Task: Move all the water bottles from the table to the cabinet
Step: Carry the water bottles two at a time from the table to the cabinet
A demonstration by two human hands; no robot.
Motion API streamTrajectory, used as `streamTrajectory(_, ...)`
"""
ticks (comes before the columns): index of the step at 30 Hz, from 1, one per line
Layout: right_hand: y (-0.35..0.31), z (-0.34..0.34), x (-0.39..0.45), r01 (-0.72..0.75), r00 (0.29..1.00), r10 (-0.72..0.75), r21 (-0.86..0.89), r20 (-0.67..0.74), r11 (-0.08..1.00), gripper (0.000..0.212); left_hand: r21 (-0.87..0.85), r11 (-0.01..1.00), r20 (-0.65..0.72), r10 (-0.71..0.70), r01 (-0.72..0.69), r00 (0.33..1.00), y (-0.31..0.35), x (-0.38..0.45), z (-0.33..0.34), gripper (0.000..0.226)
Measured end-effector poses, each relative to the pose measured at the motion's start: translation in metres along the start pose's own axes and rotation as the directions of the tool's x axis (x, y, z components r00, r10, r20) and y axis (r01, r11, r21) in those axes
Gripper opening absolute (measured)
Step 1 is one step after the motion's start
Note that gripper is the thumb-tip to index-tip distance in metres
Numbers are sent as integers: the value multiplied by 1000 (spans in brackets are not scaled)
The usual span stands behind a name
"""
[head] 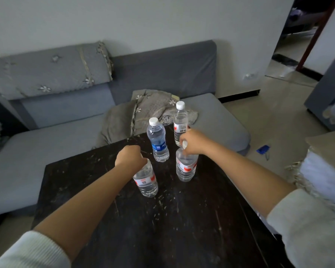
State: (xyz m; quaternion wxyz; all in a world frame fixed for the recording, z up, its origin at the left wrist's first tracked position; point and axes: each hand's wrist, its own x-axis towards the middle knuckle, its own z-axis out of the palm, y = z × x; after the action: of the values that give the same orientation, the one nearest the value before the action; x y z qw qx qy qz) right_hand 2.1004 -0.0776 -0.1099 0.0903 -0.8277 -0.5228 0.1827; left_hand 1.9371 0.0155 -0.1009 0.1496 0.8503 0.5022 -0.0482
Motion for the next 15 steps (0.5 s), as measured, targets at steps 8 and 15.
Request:
streamTrajectory(8, 5, 7, -56, -47, 994, 53, 69, -100, 997, 25, 68, 966, 73, 244, -249, 967, 21, -32, -2, 28)
streamTrajectory(15, 2, 6, -143, -274, 943, 295, 147, -151, 950, 28, 94, 828, 146, 538, -553, 830, 33, -81, -2, 30)
